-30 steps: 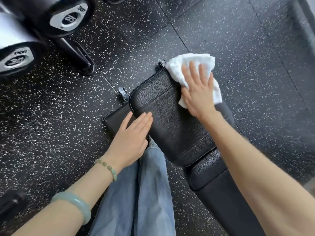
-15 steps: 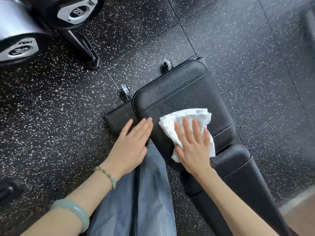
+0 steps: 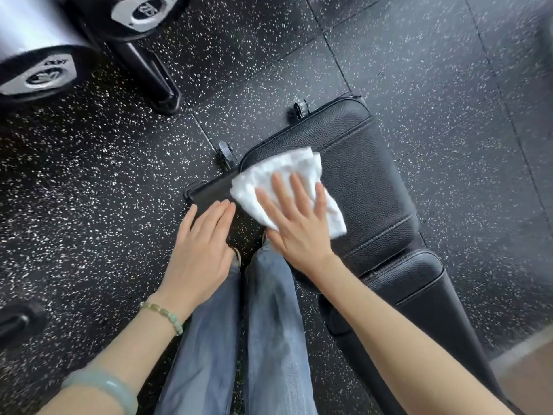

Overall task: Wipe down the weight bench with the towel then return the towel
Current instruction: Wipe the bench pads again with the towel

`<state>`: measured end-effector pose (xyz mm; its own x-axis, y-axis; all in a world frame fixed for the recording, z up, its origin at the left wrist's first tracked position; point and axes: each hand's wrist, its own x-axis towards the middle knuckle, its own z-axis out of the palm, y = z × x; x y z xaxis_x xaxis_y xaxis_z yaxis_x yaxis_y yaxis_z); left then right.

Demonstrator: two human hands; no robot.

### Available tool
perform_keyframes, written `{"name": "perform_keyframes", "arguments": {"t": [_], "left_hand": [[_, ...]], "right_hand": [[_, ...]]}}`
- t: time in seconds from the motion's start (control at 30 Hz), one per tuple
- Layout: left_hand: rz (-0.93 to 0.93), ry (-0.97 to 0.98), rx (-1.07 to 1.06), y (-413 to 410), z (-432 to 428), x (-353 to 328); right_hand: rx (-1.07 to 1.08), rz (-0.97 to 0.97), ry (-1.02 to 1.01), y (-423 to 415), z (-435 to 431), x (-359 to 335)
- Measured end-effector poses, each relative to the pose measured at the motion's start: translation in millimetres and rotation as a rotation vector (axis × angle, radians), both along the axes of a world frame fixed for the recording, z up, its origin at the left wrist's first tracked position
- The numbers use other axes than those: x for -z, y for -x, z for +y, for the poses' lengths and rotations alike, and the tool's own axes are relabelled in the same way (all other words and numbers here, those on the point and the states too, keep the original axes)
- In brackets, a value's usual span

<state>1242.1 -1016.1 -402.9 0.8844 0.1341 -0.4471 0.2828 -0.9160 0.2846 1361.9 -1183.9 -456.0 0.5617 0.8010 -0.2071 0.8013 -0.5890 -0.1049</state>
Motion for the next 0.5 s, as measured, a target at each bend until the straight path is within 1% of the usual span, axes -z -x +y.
{"name": "perform_keyframes", "arguments": {"t": [0.13,0.2,0.33,0.37,0.43,0.5], "left_hand": [[-0.011,-0.004,0.030,-5,2,-1],[-0.027,-0.022,0.055,-8,4,0],[-0.031,-0.039,0.065,-9,6,2],[-0.028,-0.045,0.061,-9,6,2],[-0.025,-0.041,0.056,-9,4,1],[-0.040,-0.031,0.046,-14,2,-1]], "right_hand": [[-0.009,-0.001,0.085,55,-67,-5],[0.043,0.009,0.104,59,-68,-5],[0.113,0.006,0.043,27,-1,-2],[0.107,-0.006,0.021,13,22,-4],[0.059,-0.002,0.058,-15,60,-6],[0.023,0.027,0.070,-34,75,-7]]}}
